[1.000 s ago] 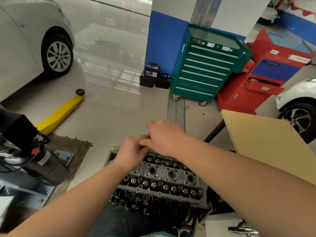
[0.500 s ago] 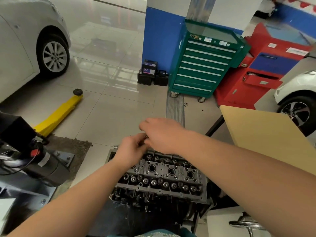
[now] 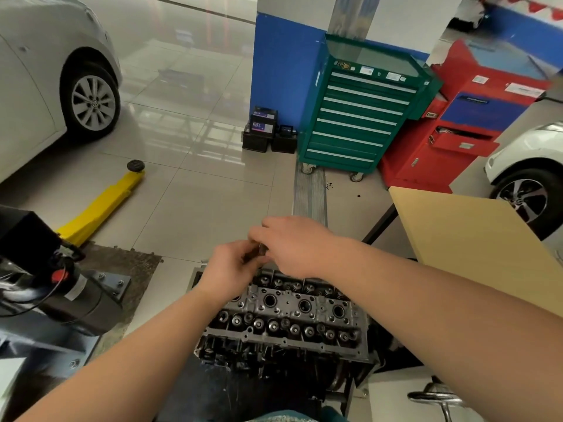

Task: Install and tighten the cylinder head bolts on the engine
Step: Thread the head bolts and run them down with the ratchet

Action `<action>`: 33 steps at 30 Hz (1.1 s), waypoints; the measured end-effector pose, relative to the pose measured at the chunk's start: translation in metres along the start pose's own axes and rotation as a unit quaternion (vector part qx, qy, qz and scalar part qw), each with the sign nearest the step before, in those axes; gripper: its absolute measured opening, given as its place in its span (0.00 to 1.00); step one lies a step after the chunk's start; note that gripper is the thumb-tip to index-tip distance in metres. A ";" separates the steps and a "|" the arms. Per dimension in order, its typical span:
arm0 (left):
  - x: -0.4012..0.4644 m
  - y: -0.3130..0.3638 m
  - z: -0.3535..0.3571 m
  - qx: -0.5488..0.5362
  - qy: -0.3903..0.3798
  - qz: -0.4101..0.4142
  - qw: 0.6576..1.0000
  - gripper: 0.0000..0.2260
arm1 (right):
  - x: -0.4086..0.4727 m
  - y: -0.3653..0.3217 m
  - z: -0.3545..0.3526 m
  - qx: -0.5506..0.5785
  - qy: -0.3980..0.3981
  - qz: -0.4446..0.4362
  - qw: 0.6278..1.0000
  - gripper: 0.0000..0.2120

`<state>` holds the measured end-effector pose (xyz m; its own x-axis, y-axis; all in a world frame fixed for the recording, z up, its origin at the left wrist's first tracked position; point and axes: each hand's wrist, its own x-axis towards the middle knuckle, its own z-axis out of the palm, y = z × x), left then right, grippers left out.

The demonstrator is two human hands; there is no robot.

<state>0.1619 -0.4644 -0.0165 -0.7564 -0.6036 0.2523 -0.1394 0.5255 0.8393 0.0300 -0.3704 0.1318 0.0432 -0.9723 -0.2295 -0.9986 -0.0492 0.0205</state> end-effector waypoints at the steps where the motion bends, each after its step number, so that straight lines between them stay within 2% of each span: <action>1: 0.003 -0.002 -0.006 -0.015 -0.037 -0.001 0.999 0.11 | -0.001 0.001 0.000 -0.003 -0.005 -0.013 1.000 0.13; 4: 0.008 0.000 -0.018 -0.056 -0.115 0.017 0.992 0.09 | 0.004 -0.007 0.005 -0.034 0.023 0.055 0.998 0.10; 6: 0.005 0.001 -0.016 -0.080 -0.102 0.000 0.992 0.08 | 0.010 -0.014 0.010 -0.064 0.015 0.131 0.989 0.19; 8: 0.001 0.002 -0.009 -0.072 -0.052 -0.021 0.996 0.10 | 0.013 -0.017 0.010 -0.080 0.015 0.160 0.984 0.23; 10: -0.001 0.002 -0.004 -0.050 -0.025 -0.011 0.998 0.08 | 0.011 -0.015 0.007 -0.071 0.041 0.124 0.989 0.23; 14: 0.006 -0.005 -0.011 -0.035 -0.091 -0.007 0.995 0.08 | 0.005 -0.006 0.001 -0.035 0.002 -0.015 0.999 0.13; 16: 0.009 -0.010 -0.014 -0.036 -0.121 -0.004 0.992 0.07 | 0.004 -0.007 0.002 -0.037 0.012 0.008 0.999 0.11; 18: 0.007 -0.007 -0.012 -0.071 -0.131 -0.007 0.989 0.05 | 0.007 -0.012 0.007 -0.051 0.029 0.069 0.996 0.09; 20: 0.003 -0.004 -0.007 -0.076 -0.099 -0.013 0.992 0.08 | 0.013 -0.018 0.011 -0.071 0.027 0.125 0.989 0.09; 22: -0.001 -0.005 0.000 -0.063 -0.057 -0.014 0.996 0.07 | 0.018 -0.021 0.011 -0.082 0.026 0.147 0.985 0.08; 25: -0.002 -0.006 -0.001 -0.040 -0.038 0.007 0.998 0.02 | 0.015 -0.013 0.007 -0.054 0.034 0.074 0.995 0.13; 28: 0.003 -0.015 -0.010 0.016 -0.089 0.007 0.996 0.04 | 0.007 -0.004 0.003 -0.037 0.001 -0.031 0.999 0.12; 31: 0.008 -0.017 -0.015 0.013 -0.149 0.007 0.989 0.03 | 0.006 -0.006 0.008 -0.037 0.030 -0.003 0.999 0.10; 33: 0.004 -0.012 -0.015 -0.024 -0.142 0.009 0.990 0.08 | 0.006 -0.009 0.014 -0.069 0.050 0.067 0.994 0.16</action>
<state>0.1701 -0.4819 -0.0182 -0.9081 -0.3989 0.1275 -0.0997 0.5015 0.8594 0.0386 -0.3731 0.1165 -0.0795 -0.9898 -0.1182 -0.9822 0.0575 0.1789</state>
